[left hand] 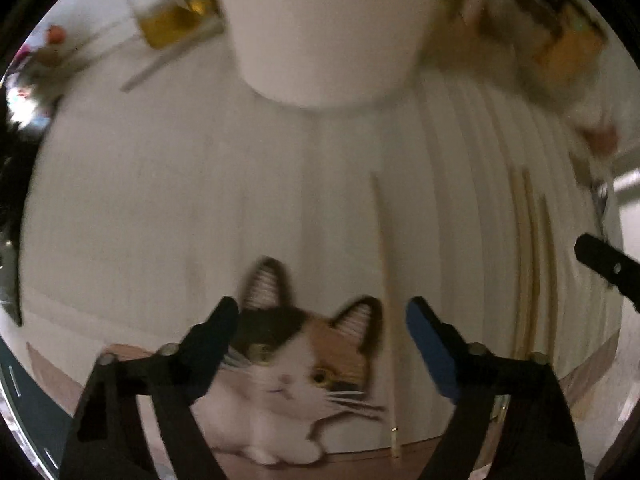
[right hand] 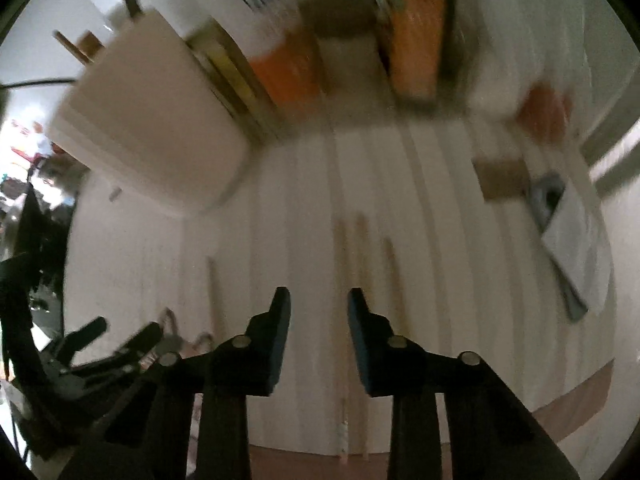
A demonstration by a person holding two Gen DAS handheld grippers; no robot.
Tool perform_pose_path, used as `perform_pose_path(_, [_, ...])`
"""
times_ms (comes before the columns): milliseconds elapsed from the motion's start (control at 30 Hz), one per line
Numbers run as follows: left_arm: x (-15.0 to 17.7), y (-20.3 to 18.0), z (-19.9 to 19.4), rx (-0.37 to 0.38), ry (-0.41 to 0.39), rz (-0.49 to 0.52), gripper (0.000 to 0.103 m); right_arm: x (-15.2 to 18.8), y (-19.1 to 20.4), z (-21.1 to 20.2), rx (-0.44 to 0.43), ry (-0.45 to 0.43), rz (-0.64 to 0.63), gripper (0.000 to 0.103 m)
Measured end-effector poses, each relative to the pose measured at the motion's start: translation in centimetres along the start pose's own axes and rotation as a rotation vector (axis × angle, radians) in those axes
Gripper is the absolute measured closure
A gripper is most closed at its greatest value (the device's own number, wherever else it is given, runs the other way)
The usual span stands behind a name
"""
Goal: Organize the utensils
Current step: 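Grasp a light wooden chopstick with the left tool while the right tool grasps another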
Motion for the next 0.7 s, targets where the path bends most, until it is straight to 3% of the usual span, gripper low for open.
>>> perform_pose_path(33, [0.2, -0.5, 0.8, -0.010, 0.008, 0.016, 0.040, 0.4, -0.5, 0.5, 0.000, 0.011, 0.008, 0.075])
perform_pose_path(100, [0.2, -1.5, 1.6, -0.027, -0.001, 0.044, 0.048, 0.7, -1.2, 1.1, 0.002, 0.020, 0.021, 0.076])
perform_pose_path(133, [0.2, -1.9, 1.4, -0.031, -0.023, 0.058, 0.063, 0.8, -1.4, 1.4, 0.001, 0.024, 0.026, 0.076])
perform_pose_path(167, [0.0, -2.5, 1.1, -0.017, -0.039, 0.080, 0.070, 0.9, -1.8, 1.6, -0.005, 0.026, 0.033, 0.076])
perform_pose_path(233, [-0.3, -2.9, 0.8, -0.018, -0.040, 0.102, 0.095, 0.9, -2.1, 1.7, -0.008, 0.029, 0.039, 0.076])
perform_pose_path(467, [-1.5, 0.2, -0.3, -0.080, -0.050, 0.082, 0.098, 1.0, -1.3, 3.1, -0.052, 0.055, 0.035, 0.076])
perform_pose_path(700, [-1.7, 1.4, -1.7, -0.096, -0.047, 0.059, 0.099, 1.3, -0.3, 6.6, 0.034, 0.121, -0.014, 0.077])
Point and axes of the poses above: each gripper's, at about its wrist camera, not at the fingertips, and z roughly the way its jaws point, y to its left, x to its underside, the point moved 5 cm from there along z, roughly the way its jaws point, and after that the axes turned 2 degrees about -y, right-handed, at the moved point
